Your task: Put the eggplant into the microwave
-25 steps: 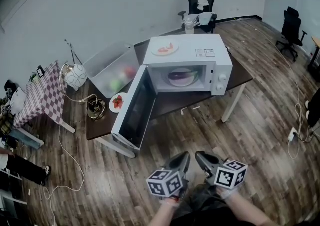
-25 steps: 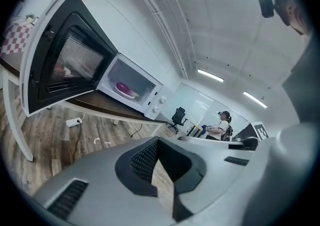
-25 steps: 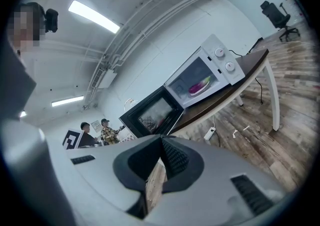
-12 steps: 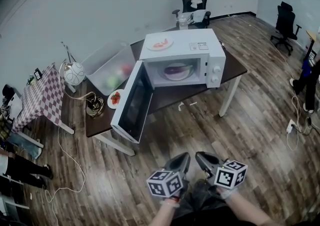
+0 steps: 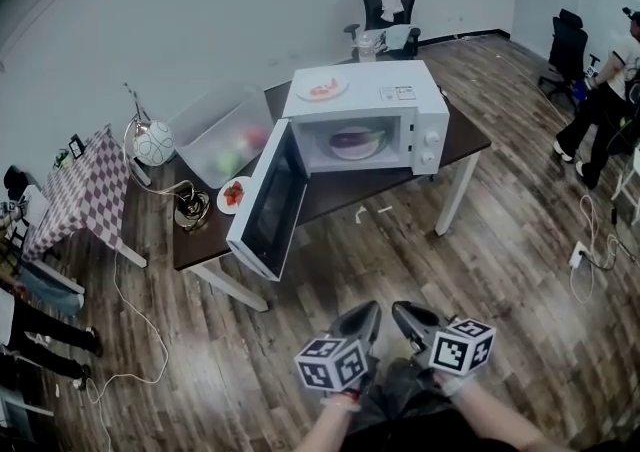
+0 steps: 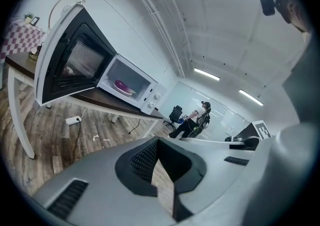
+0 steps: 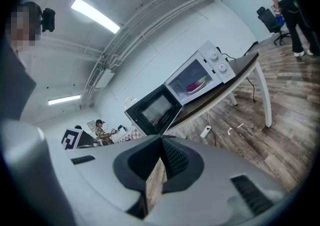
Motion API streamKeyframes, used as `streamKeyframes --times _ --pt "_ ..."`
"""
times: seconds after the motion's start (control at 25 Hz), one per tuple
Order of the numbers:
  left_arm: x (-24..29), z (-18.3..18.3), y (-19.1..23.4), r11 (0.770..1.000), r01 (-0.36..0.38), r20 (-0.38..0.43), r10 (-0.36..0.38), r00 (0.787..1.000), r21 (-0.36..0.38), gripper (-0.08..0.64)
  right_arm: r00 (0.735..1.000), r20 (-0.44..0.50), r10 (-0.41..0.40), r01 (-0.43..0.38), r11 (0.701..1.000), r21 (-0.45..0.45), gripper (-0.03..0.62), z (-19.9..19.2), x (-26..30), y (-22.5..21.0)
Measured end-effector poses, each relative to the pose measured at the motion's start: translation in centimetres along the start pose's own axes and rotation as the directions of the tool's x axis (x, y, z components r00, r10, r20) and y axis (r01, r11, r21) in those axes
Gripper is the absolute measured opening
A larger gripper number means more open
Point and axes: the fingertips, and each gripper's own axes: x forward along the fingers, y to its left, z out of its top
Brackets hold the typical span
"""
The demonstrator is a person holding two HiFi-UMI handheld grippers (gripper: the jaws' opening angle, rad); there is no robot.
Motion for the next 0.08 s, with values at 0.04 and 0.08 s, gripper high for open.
streamKeyframes --times 0.04,0.08 --pt "-0.24 -0.04 0.0 1.0 -0.002 0.001 0.002 1.0 0.005 0.0 1.0 -0.002 0.004 -0.004 1.0 -0.003 -0.002 -0.13 0.02 0.32" --pt "-0.48 -0.09 0.01 1.0 -0.003 0.001 0.003 1.0 0.011 0.0 1.0 -0.005 0.008 -0.008 1.0 -0.005 -0.002 -0.27 0.04 0.64"
